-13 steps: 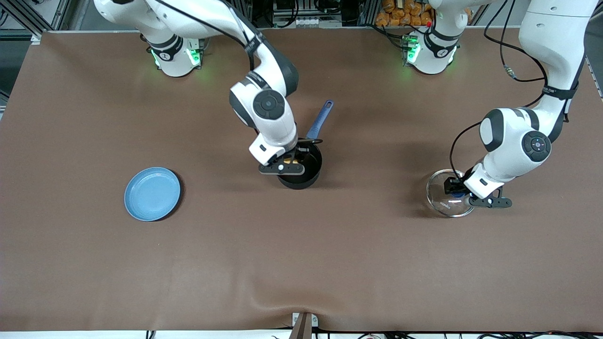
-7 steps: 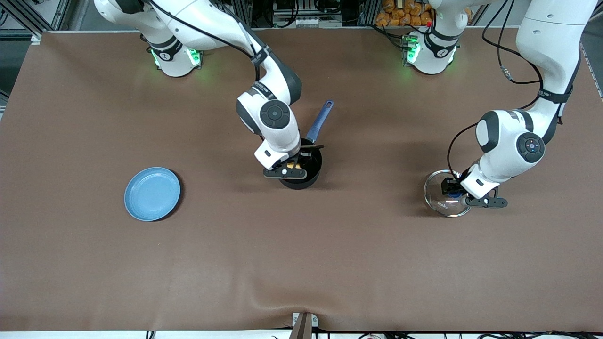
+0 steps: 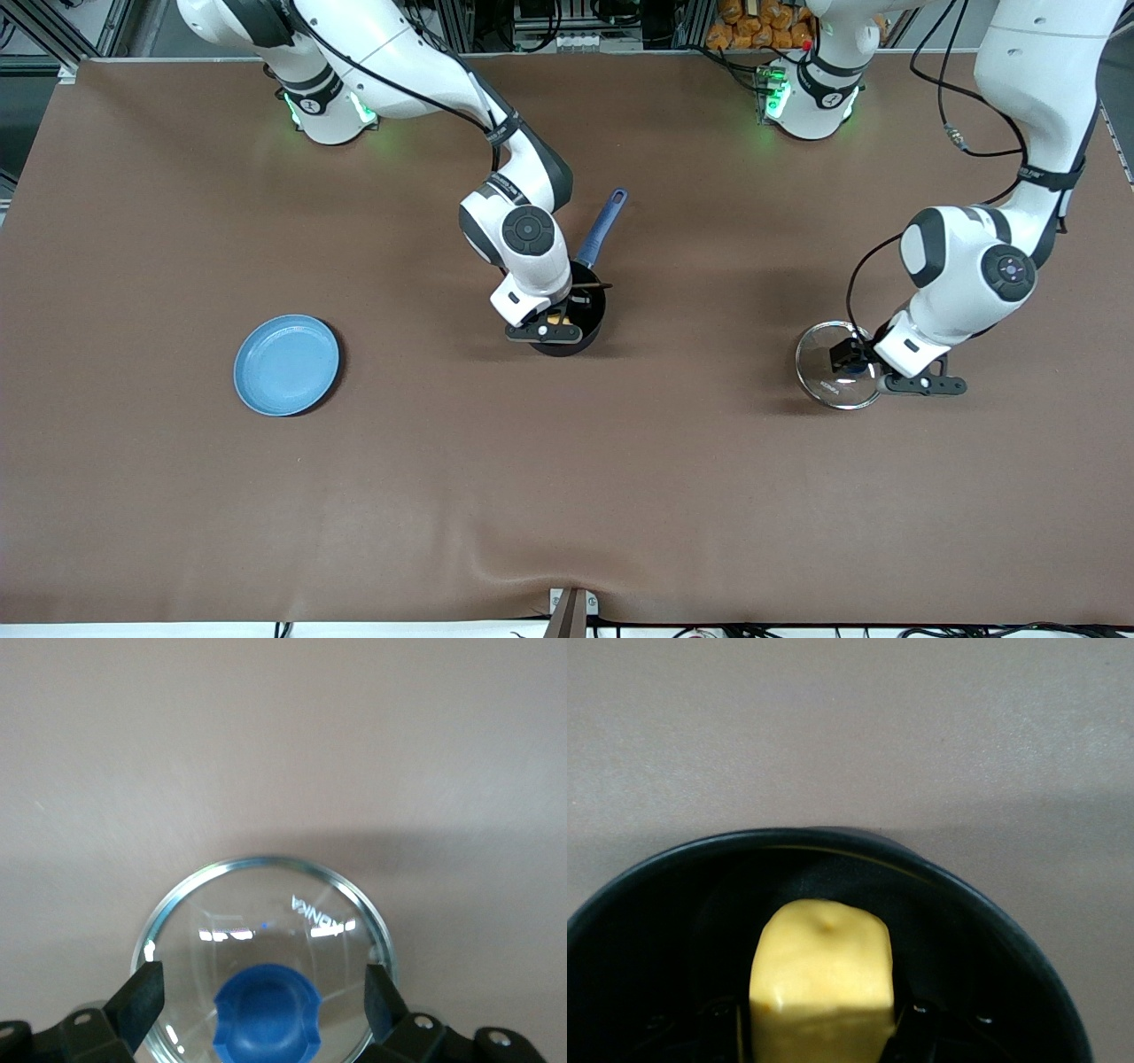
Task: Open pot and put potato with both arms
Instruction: 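Lower the lid onto the table while the right gripper carries the potato over the pot, then open the right gripper to drop the potato into the pot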
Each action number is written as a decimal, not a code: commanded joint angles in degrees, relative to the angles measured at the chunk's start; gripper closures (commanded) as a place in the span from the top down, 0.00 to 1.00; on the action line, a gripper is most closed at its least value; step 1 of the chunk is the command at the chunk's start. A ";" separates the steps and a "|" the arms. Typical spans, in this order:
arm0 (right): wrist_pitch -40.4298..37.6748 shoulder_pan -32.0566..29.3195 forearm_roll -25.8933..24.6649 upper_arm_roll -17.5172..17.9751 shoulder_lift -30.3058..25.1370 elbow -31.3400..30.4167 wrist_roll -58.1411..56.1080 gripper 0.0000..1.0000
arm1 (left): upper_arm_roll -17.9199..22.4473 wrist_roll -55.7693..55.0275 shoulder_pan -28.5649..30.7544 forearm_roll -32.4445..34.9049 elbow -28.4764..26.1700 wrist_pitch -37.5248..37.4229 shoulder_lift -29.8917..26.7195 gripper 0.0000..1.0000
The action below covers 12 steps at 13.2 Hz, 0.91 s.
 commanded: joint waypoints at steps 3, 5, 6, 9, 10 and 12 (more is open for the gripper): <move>0.28 0.59 -0.90 -0.57 0.34 0.29 1.47 0.77 | -0.44 -0.48 0.54 -3.67 2.10 -5.08 -8.22 1.00; 0.11 0.50 -0.90 -0.57 0.17 0.29 1.47 0.77 | -0.26 -0.66 0.62 -3.67 7.53 -13.84 -8.94 1.00; -0.16 0.24 -0.81 -0.57 0.08 0.29 1.47 0.77 | -0.09 -0.57 0.62 -3.58 10.44 -18.15 -9.37 1.00; -3.39 -0.20 -0.72 -0.57 -1.84 0.29 1.20 0.66 | 0.35 -0.57 0.71 -3.32 13.36 -24.68 -13.40 1.00; -7.50 -0.46 -0.72 -0.57 -3.33 0.55 1.29 0.66 | 0.35 -0.57 0.71 -2.97 14.24 -27.05 -14.64 1.00; -14.28 -2.30 -0.55 -0.48 -8.42 0.73 0.42 0.66 | 0.53 -0.48 0.71 -2.88 17.65 -34.16 -15.96 1.00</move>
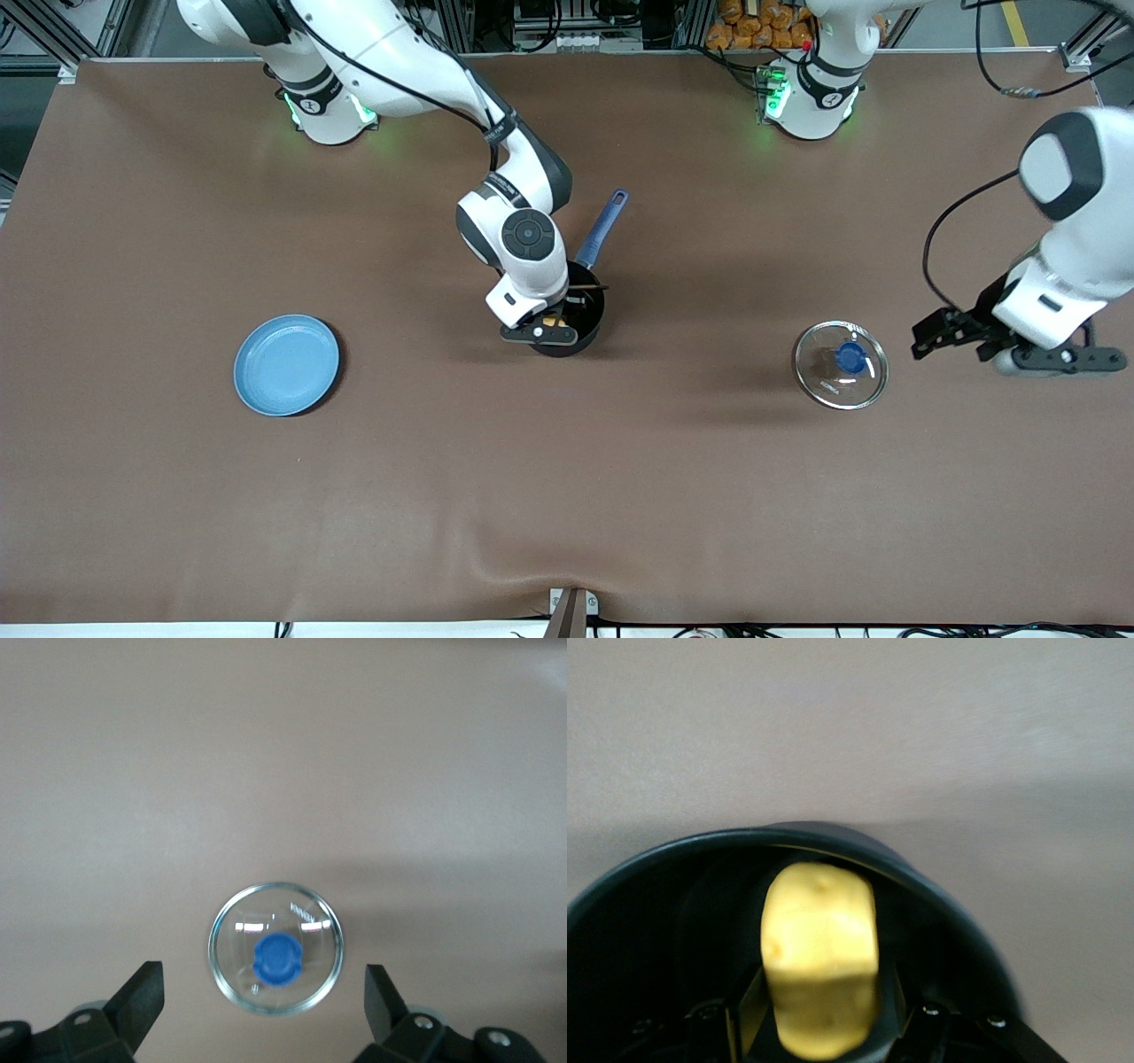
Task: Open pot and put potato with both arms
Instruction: 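Open the right gripper to drop the potato into the pot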
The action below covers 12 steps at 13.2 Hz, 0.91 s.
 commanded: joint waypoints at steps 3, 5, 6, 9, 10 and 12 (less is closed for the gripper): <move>-14.40 -4.44 1.03 0.81 -13.15 -0.66 -3.81 0.67 | 0.05 -0.15 0.26 -0.48 6.71 -15.29 -4.29 1.00; -19.15 -7.16 3.49 0.72 -17.46 -0.66 -7.41 0.67 | 0.05 -0.15 0.26 -0.48 8.55 -18.99 -5.35 1.00; -21.87 -9.01 4.02 0.64 -20.00 -0.66 -9.87 0.67 | 0.05 -0.15 0.26 -0.48 9.70 -21.01 -5.53 1.00; -31.44 -16.12 4.12 0.46 -27.91 -0.13 -14.62 0.66 | -0.21 -0.24 0.17 -0.31 14.26 -28.04 -5.62 1.00; -33.04 -17.54 3.33 0.29 -30.55 0.04 -14.81 0.67 | -0.48 -0.32 0.17 -0.22 14.54 -29.89 -6.22 1.00; -37.08 -20.96 3.06 -0.33 -33.55 0.39 -15.34 0.80 | -1.00 -1.46 -0.18 2.14 14.28 -31.22 -8.51 1.00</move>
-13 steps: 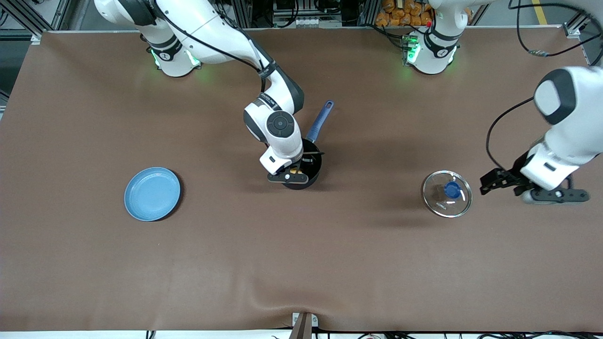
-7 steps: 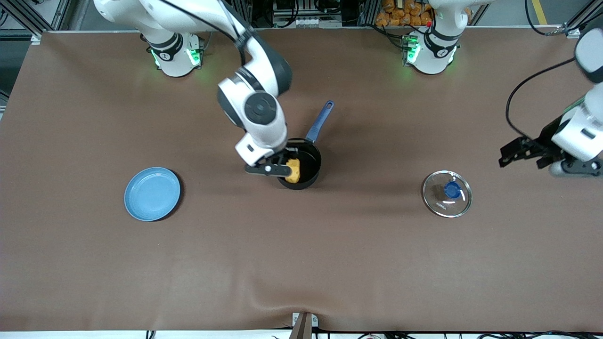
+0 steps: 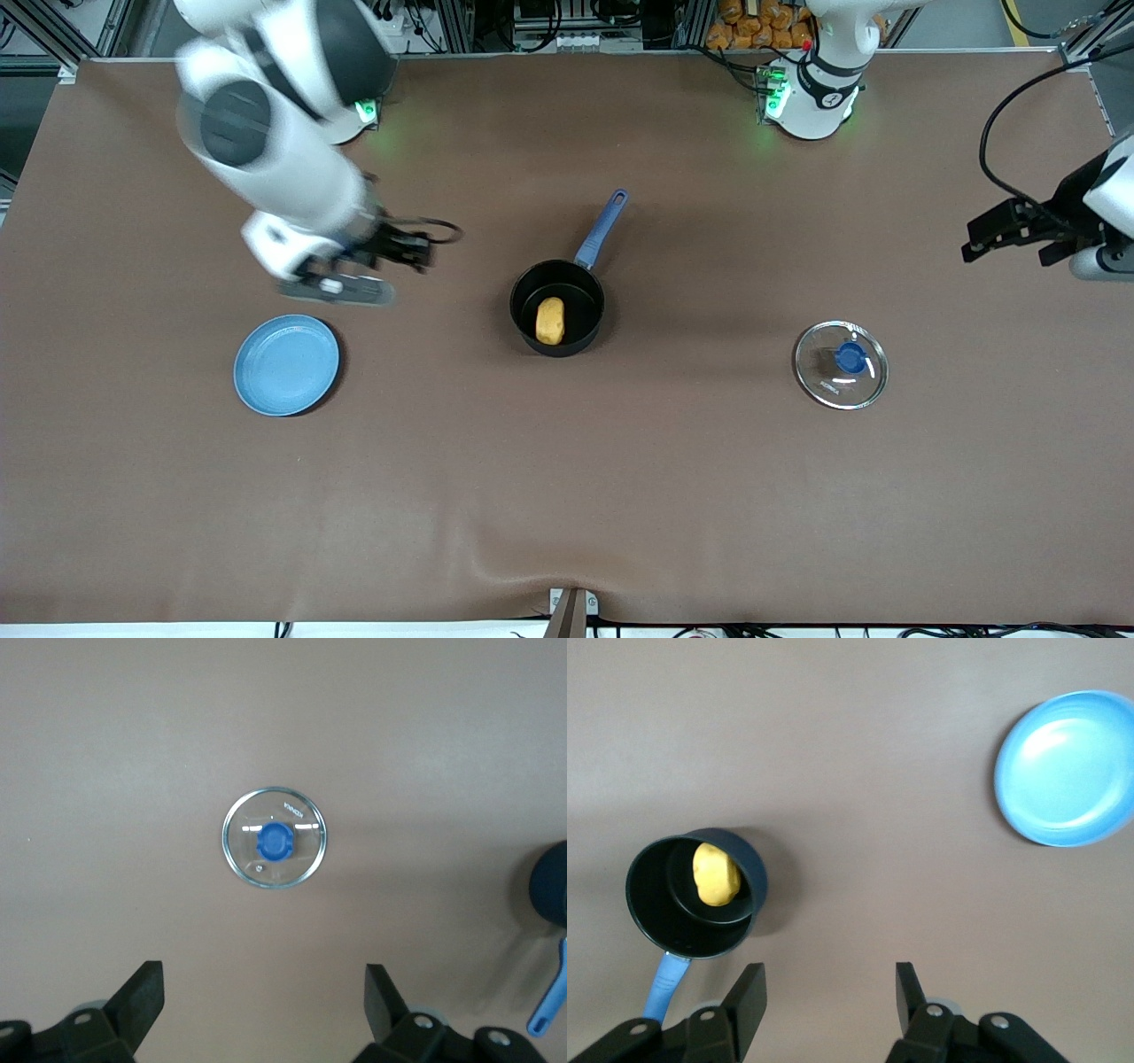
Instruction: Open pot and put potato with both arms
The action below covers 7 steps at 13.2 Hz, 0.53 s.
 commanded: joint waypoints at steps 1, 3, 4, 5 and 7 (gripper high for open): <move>-5.08 -4.17 -0.16 0.34 -4.14 -0.10 -2.19 0.96 | -0.85 -3.40 -0.29 2.46 0.24 -3.74 -2.53 1.00; -9.66 -6.29 -3.75 0.08 -4.23 2.19 -5.62 1.00 | -1.90 -5.18 -0.21 2.56 0.06 -4.81 -3.50 1.00; -11.94 -7.34 -4.64 -0.01 -4.15 3.94 -6.16 1.00 | -1.90 -5.09 -0.21 2.56 -0.02 -4.81 -3.67 1.00; -13.44 -9.27 -5.34 0.08 -4.15 5.00 -6.42 1.00 | -1.99 -5.09 -0.12 2.73 -0.37 -4.73 -4.37 1.00; -13.72 -13.13 -6.14 -0.01 -4.23 5.28 -14.01 1.00 | -2.25 -5.09 -0.21 4.65 -1.34 -4.73 -4.99 1.00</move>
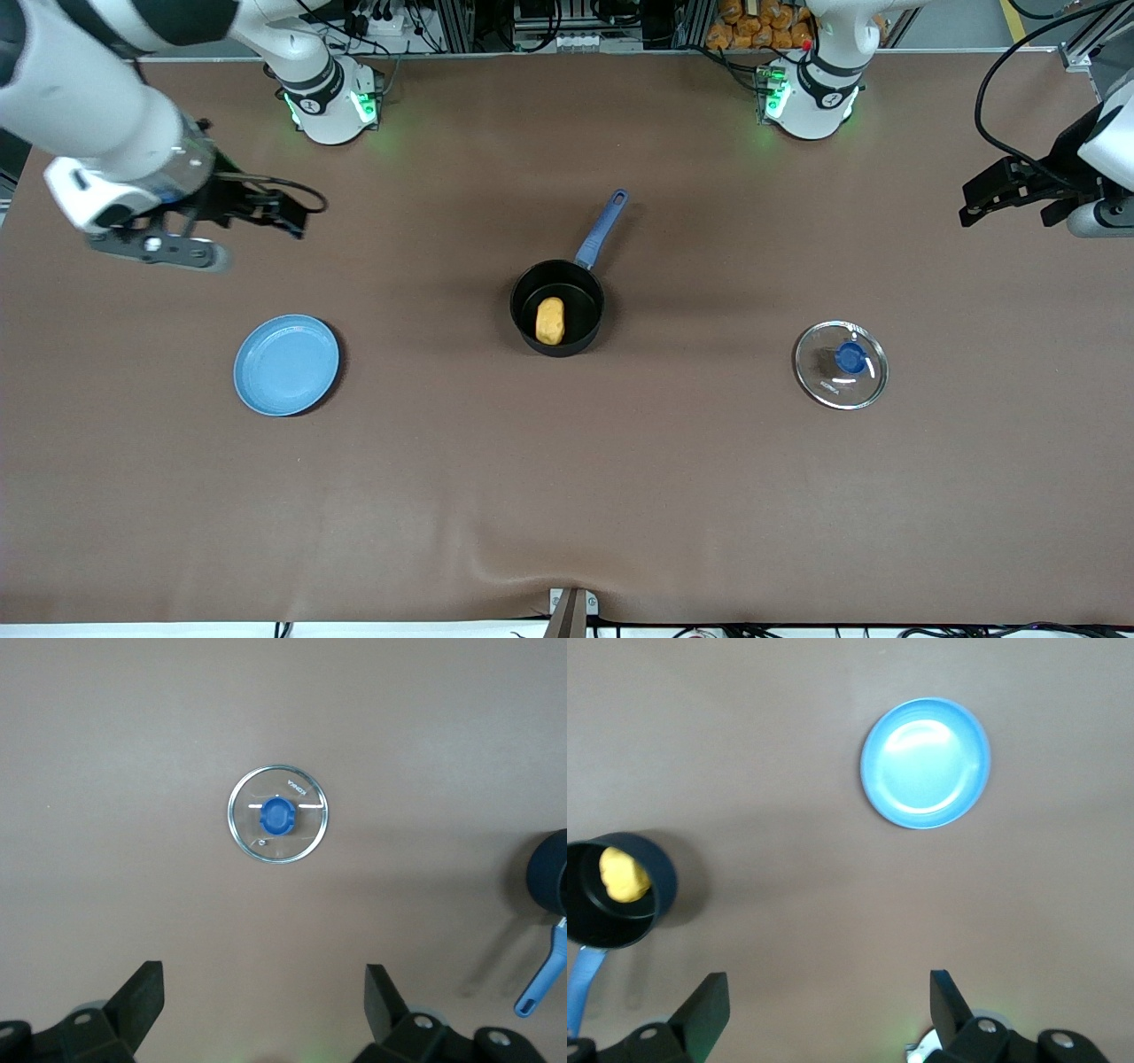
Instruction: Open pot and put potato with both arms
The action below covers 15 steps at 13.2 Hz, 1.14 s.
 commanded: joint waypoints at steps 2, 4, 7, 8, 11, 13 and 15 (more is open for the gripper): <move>-1.02 -9.23 -0.94 0.84 0.44 1.77 -16.91 1.00 | -1.02 -0.60 0.27 2.70 -1.32 -0.51 -2.05 1.00; -1.10 -12.75 -0.94 0.84 0.35 1.77 -21.76 1.00 | -1.11 0.01 0.36 2.87 0.25 -0.34 -1.18 1.00; -0.58 -13.13 -0.85 1.36 -0.18 1.68 -22.49 1.00 | -0.94 -0.16 0.62 2.61 2.89 -0.34 0.32 1.00; -0.23 -12.69 -0.86 1.45 -0.09 1.68 -22.49 1.00 | -0.94 -0.34 0.62 2.70 3.51 -0.34 0.76 1.00; -0.23 -12.59 -0.86 1.37 -0.09 1.68 -22.49 1.00 | -0.94 -0.42 0.36 2.70 4.22 -0.42 0.85 1.00; -0.31 -12.59 -0.86 1.28 -0.09 1.68 -22.49 1.00 | -0.94 -0.34 0.36 2.70 4.22 -0.51 0.85 1.00; -0.23 -12.60 -0.86 1.28 -0.09 1.68 -22.49 1.00 | -0.94 -0.34 0.36 2.70 4.22 -0.51 0.85 1.00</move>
